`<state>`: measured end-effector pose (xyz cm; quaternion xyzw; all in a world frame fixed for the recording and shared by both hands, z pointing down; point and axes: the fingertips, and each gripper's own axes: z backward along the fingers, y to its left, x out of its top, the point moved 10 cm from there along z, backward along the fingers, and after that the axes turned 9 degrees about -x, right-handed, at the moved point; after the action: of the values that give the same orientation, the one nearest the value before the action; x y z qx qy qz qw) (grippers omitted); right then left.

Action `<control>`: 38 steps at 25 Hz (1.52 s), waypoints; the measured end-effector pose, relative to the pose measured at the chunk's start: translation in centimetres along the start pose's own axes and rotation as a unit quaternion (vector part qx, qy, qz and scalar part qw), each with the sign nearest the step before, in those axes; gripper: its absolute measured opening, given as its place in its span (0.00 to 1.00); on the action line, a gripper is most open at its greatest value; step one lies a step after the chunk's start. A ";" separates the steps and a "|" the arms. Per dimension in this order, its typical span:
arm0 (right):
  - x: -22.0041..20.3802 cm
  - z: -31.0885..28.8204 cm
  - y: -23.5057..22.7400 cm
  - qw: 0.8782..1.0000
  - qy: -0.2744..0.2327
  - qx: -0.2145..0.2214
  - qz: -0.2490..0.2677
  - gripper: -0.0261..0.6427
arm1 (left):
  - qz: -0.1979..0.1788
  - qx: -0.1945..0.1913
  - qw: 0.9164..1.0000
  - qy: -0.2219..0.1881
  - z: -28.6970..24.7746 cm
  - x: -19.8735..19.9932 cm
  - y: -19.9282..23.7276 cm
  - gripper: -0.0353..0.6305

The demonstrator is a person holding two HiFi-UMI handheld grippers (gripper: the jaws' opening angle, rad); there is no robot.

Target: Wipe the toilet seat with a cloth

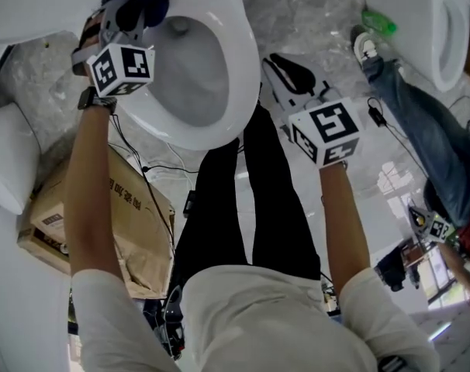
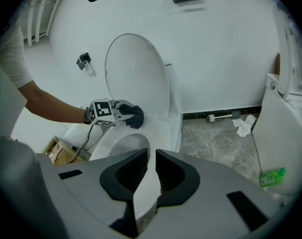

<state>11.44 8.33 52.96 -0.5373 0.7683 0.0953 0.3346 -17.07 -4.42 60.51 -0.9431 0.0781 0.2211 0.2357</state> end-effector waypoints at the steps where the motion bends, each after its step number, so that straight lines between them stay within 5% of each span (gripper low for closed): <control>1: 0.1 -0.1 -0.2 1.000 -0.001 0.001 -0.001 0.14 | 0.002 0.004 1.000 -0.003 -0.5 0.6 0.2 0.11; 13: -0.5 0.1 -2.9 1.000 -0.003 -0.004 -0.015 0.14 | 0.041 0.013 0.999 -0.021 -2.9 4.5 0.5 0.11; 20: 0.1 1.0 -2.9 1.000 -0.017 -0.006 -0.009 0.14 | 0.056 0.051 0.997 -0.033 -3.5 7.5 0.0 0.11; 30: 0.9 5.6 -2.7 0.998 -0.052 -0.034 -0.004 0.14 | 0.129 0.098 0.979 -0.122 2.6 12.2 -0.1 0.11; 38: 7.0 10.5 -0.5 0.990 -0.123 -0.052 0.047 0.14 | 0.156 0.167 0.959 -0.168 12.9 13.3 1.4 0.11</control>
<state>14.82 8.06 40.80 -0.5011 0.7399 0.2162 0.3934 -10.47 -0.03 43.72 -0.8157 0.2191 0.3945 0.3620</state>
